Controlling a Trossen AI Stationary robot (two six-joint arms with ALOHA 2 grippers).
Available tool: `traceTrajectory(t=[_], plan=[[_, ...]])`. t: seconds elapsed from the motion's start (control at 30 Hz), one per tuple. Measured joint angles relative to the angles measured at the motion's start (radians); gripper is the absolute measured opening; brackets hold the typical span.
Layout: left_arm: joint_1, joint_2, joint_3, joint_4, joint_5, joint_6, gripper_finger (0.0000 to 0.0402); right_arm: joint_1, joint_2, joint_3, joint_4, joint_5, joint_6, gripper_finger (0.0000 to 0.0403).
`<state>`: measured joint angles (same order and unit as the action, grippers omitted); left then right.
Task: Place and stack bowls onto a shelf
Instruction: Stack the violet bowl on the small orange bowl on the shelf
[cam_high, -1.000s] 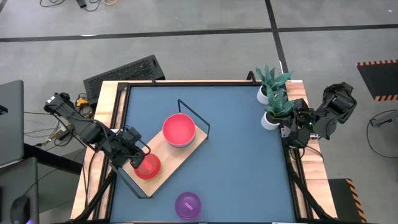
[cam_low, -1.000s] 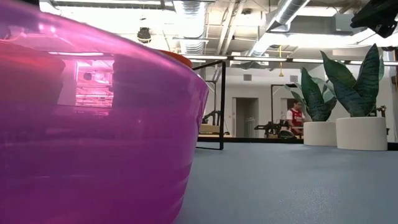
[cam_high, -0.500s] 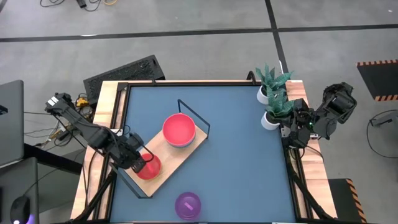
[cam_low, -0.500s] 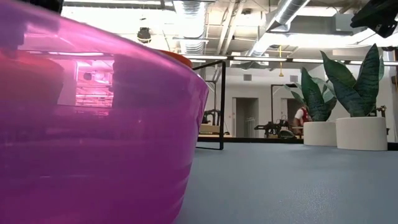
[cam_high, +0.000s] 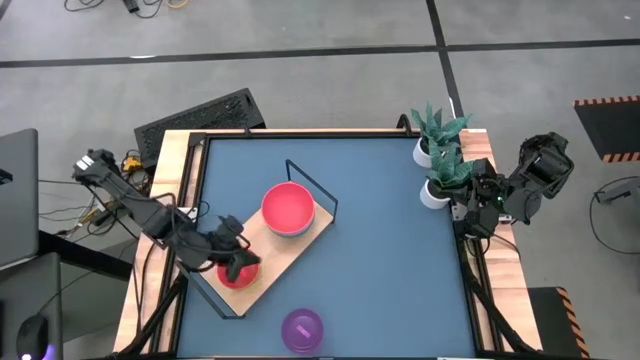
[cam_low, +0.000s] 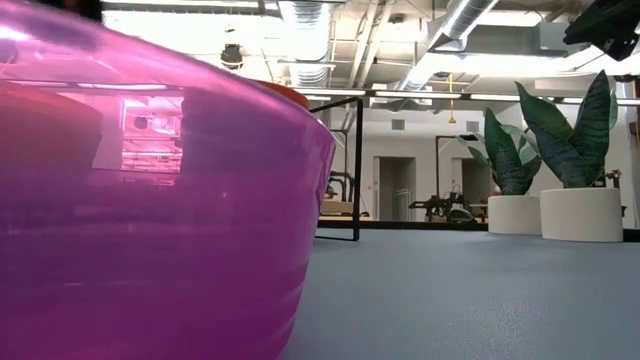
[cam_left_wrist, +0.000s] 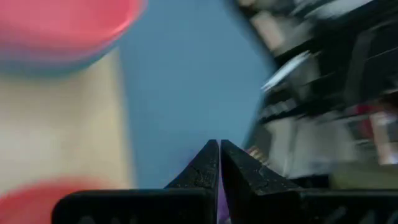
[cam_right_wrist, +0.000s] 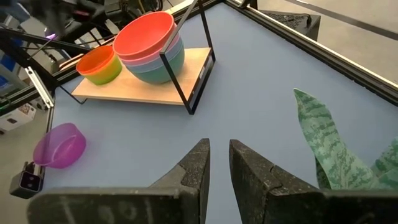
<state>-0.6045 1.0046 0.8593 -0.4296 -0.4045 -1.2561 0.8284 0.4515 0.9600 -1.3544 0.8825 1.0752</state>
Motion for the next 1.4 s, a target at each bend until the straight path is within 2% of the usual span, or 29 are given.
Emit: traceTrajectory(t=[0.1, 0.27, 0.37, 0.5, 0.67, 0.83, 0.93, 1.23, 1.4], plan=[[0.018, 0.054, 0.000, 0.233, -0.044, 0.124, 0.0010, 0.000, 0.000, 0.000, -0.002, 0.000, -0.002, 0.0088], [0.067, 0.197, 0.011, 0.590, -0.054, 0.289, 0.0041, 0.000, 0.000, 0.000, -0.003, 0.001, -0.002, 0.0088], [0.088, 0.297, 0.063, 0.709, -0.049, 0.389, 0.0066, 0.000, 0.000, 0.000, -0.003, 0.001, -0.002, 0.0088], [0.113, 0.420, 0.168, 0.774, -0.046, 0.462, 0.0103, 0.000, 0.000, 0.000, -0.002, 0.001, -0.002, 0.0088], [0.139, 0.557, 0.301, 0.737, 0.056, 0.538, 0.0142, 0.000, 0.000, 0.000, -0.001, 0.001, -0.002, 0.0088], [0.165, 0.664, 0.437, 0.435, 0.236, 0.541, 0.0154, 0.000, 0.000, 0.000, -0.001, -0.003, -0.001, 0.0088], [0.167, 0.729, 0.489, 0.290, 0.292, 0.546, 0.0154, 0.000, 0.000, 0.000, -0.001, -0.014, -0.001, 0.0088], [0.162, 0.865, 0.515, 0.235, 0.457, 0.566, 0.0155, 0.000, 0.000, 0.000, -0.001, -0.038, 0.001, 0.0088], [0.145, 0.898, 0.515, 0.127, 0.507, 0.559, 0.0155, 0.000, 0.000, 0.000, -0.006, -0.051, 0.001, 0.0088]])
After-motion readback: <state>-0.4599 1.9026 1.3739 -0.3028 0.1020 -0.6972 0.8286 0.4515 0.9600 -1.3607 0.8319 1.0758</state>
